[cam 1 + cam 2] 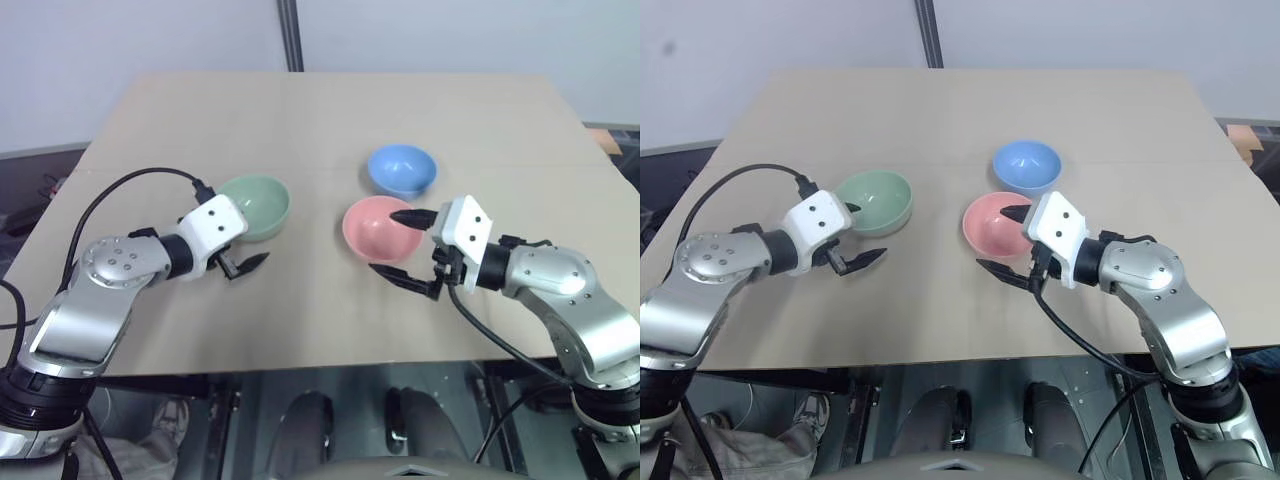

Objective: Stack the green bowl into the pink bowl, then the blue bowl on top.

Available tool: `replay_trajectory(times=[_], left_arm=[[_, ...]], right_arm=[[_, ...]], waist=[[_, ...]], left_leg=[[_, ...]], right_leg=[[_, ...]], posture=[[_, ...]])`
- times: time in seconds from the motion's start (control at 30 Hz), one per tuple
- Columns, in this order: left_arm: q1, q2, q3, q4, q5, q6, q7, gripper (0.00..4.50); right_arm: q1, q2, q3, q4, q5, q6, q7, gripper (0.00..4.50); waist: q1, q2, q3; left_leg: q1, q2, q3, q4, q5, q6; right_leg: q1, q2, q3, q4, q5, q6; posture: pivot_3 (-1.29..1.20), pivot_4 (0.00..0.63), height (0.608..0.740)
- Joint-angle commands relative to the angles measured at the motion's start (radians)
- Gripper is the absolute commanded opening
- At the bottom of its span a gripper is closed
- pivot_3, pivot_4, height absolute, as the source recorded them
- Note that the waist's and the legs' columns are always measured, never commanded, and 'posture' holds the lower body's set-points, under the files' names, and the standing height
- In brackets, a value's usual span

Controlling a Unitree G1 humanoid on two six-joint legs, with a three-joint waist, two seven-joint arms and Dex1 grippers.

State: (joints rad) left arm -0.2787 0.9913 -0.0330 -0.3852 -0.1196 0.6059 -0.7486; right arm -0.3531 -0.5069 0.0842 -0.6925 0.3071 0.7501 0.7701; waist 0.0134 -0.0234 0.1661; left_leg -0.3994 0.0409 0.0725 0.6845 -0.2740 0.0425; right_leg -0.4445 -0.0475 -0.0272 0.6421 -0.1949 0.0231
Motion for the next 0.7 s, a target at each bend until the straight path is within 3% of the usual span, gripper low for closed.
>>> replay_trajectory(times=[0.03,0.13,0.23,0.33,0.5,0.7], left_arm=[[-0.062,0.029,-0.086,0.008,0.119,0.005,0.015,4.5],[-0.095,0.027,-0.135,0.058,0.18,-0.032,0.013,4.5],[-0.131,0.006,-0.158,0.107,0.208,-0.052,0.002,3.88],[-0.176,-0.021,-0.172,0.153,0.219,-0.047,-0.009,2.58],[-0.204,-0.054,-0.166,0.177,0.193,-0.054,-0.062,0.06],[-0.331,-0.123,-0.125,0.111,0.019,-0.192,-0.241,0.06]], right_arm=[[0.014,-0.003,-0.041,-0.056,0.038,0.009,-0.042,4.21],[0.016,-0.003,-0.035,-0.064,0.04,0.005,-0.07,4.21],[0.016,-0.008,-0.034,-0.061,0.039,-0.005,-0.091,4.28],[0.026,-0.02,-0.036,-0.057,0.037,-0.015,-0.102,4.28],[0.043,-0.038,-0.045,-0.05,0.035,-0.028,-0.123,4.28],[0.088,-0.069,-0.109,-0.056,0.035,-0.028,-0.156,4.28]], waist=[[0.0,0.0,0.0],[-0.004,0.0,0.0],[-0.002,0.0,0.0],[0.002,0.0,0.0],[0.0,0.0,0.0],[0.004,-0.001,0.001]], left_leg=[[0.0,0.0,0.0,0.0,0.0,0.0],[0.0,0.0,0.001,0.0,0.0,0.0],[-0.001,0.0,0.001,-0.001,0.0,0.0],[-0.002,0.0,0.001,0.0,0.0,0.0],[-0.002,-0.001,0.001,0.0,0.0,0.0],[-0.003,-0.001,0.001,0.001,0.0,0.0]], right_leg=[[0.0,0.0,0.0,0.0,0.0,0.0],[-0.001,0.001,0.001,0.0,0.0,0.0],[-0.002,0.001,0.001,0.0,0.0,0.0],[-0.002,0.001,0.0,0.0,0.0,0.0],[-0.002,0.0,0.001,0.0,0.001,0.001],[-0.002,0.0,-0.001,0.0,0.002,0.002]], posture=[[0.0,0.15,0.74],[0.0,0.15,0.74],[0.0,0.15,0.74],[0.0,0.15,0.74],[0.0,0.15,0.74],[0.0,0.15,0.74]])
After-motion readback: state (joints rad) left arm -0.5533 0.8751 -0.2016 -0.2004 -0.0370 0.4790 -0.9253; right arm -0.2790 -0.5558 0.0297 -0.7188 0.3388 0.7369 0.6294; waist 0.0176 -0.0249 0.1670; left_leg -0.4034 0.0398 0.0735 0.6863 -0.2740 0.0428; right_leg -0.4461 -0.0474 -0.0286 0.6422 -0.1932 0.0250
